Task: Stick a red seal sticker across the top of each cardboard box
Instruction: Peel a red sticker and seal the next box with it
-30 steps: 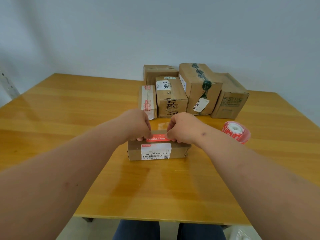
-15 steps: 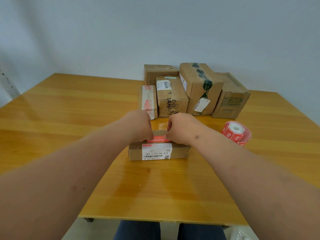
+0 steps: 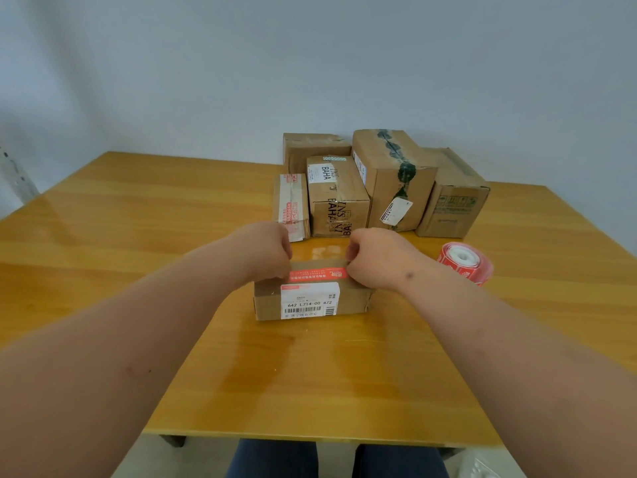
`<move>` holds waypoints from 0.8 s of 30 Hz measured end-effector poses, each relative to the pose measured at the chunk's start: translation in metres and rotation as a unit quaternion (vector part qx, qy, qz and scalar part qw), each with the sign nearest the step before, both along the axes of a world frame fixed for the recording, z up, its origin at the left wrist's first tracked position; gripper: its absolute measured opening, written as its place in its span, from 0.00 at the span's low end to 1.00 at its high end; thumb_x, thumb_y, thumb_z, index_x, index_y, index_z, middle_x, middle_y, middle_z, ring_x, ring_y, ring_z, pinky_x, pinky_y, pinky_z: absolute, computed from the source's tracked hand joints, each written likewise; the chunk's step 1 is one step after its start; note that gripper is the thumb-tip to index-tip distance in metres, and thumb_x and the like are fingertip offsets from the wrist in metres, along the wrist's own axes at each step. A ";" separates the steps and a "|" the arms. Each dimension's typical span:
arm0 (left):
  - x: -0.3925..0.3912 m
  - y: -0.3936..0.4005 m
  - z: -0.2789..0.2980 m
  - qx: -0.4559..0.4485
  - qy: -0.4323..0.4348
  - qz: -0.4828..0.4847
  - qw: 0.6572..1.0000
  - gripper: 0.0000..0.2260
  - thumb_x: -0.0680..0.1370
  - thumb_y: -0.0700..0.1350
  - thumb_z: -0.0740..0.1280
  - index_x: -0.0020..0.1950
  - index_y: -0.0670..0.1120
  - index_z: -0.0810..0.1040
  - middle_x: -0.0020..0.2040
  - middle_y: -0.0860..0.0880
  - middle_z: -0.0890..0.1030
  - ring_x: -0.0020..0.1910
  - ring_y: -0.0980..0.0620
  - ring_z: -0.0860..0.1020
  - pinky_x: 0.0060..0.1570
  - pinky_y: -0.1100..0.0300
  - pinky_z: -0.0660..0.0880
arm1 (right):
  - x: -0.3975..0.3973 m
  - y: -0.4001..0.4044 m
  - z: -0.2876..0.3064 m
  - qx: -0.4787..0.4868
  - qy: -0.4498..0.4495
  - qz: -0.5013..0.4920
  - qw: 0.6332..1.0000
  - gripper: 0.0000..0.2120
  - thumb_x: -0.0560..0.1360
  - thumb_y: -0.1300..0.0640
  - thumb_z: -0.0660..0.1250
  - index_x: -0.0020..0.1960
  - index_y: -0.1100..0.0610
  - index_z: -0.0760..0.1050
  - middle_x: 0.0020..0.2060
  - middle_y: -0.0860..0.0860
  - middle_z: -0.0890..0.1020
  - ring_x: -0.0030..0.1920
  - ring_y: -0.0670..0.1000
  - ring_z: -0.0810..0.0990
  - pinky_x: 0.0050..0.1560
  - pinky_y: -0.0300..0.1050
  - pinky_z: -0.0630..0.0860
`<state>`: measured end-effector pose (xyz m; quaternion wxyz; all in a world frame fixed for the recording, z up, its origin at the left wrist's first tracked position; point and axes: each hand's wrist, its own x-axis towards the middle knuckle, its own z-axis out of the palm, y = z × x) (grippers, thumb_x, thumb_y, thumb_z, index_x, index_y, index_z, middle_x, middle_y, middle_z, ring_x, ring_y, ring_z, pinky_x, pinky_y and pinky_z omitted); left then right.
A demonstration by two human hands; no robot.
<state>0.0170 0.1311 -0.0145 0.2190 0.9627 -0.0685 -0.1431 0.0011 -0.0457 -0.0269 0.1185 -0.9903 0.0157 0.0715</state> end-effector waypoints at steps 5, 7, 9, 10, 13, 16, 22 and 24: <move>-0.007 -0.005 -0.010 -0.015 0.005 0.008 1.000 0.20 0.71 0.59 0.74 0.51 0.48 0.72 0.45 0.51 0.75 0.41 0.55 0.72 0.37 0.60 0.70 | -0.004 0.005 -0.005 0.001 0.006 -0.022 1.000 0.27 0.67 0.32 0.67 0.59 0.48 0.72 0.56 0.52 0.70 0.59 0.55 0.69 0.59 0.52 0.73; -0.007 -0.009 -0.012 0.003 -0.004 0.015 1.000 0.22 0.69 0.60 0.75 0.51 0.49 0.71 0.44 0.52 0.75 0.40 0.55 0.71 0.36 0.60 0.69 | -0.004 0.005 -0.005 -0.011 0.020 -0.027 0.999 0.31 0.66 0.31 0.69 0.61 0.49 0.72 0.58 0.52 0.70 0.60 0.56 0.70 0.61 0.52 0.72; -0.004 -0.007 -0.012 -0.035 0.021 0.026 0.999 0.19 0.70 0.53 0.77 0.51 0.49 0.72 0.45 0.51 0.75 0.42 0.54 0.72 0.37 0.59 0.69 | -0.004 -0.001 -0.001 0.049 0.025 -0.036 0.998 0.23 0.69 0.43 0.72 0.60 0.49 0.73 0.59 0.52 0.72 0.59 0.55 0.73 0.57 0.50 0.75; -0.002 -0.006 -0.011 -0.065 0.040 0.031 0.997 0.17 0.70 0.48 0.77 0.51 0.48 0.72 0.45 0.49 0.75 0.43 0.52 0.73 0.39 0.58 0.69 | -0.004 -0.005 0.000 0.089 0.030 -0.038 0.995 0.20 0.70 0.50 0.72 0.60 0.50 0.74 0.59 0.52 0.73 0.57 0.54 0.74 0.54 0.48 0.77; 0.000 -0.003 -0.009 -0.125 0.077 0.037 0.988 0.14 0.71 0.36 0.73 0.53 0.47 0.73 0.47 0.47 0.75 0.49 0.47 0.73 0.46 0.54 0.72 | -0.006 -0.011 0.001 0.142 0.043 -0.031 0.988 0.18 0.71 0.58 0.71 0.60 0.52 0.75 0.58 0.51 0.75 0.54 0.51 0.75 0.43 0.42 0.75; 0.002 0.001 -0.009 -0.138 0.089 0.036 0.986 0.16 0.72 0.33 0.69 0.55 0.48 0.74 0.47 0.48 0.74 0.51 0.46 0.73 0.48 0.54 0.73 | -0.006 -0.014 -0.001 0.166 0.041 -0.035 0.985 0.16 0.72 0.60 0.70 0.59 0.52 0.76 0.56 0.50 0.77 0.53 0.50 0.76 0.43 0.40 0.75; 0.002 -0.004 -0.018 -0.111 0.029 0.030 0.993 0.11 0.75 0.46 0.72 0.54 0.50 0.74 0.47 0.50 0.75 0.44 0.53 0.74 0.39 0.59 0.71 | -0.002 -0.006 -0.009 0.153 0.027 -0.052 0.986 0.11 0.74 0.49 0.68 0.53 0.52 0.76 0.50 0.51 0.79 0.50 0.52 0.78 0.47 0.48 0.79; 0.005 -0.004 -0.021 -0.107 0.014 0.032 0.994 0.09 0.76 0.43 0.69 0.54 0.51 0.74 0.48 0.49 0.76 0.43 0.52 0.75 0.36 0.60 0.71 | -0.001 -0.006 -0.010 0.137 0.024 -0.056 0.989 0.09 0.76 0.53 0.66 0.55 0.53 0.77 0.53 0.51 0.79 0.53 0.52 0.78 0.53 0.50 0.78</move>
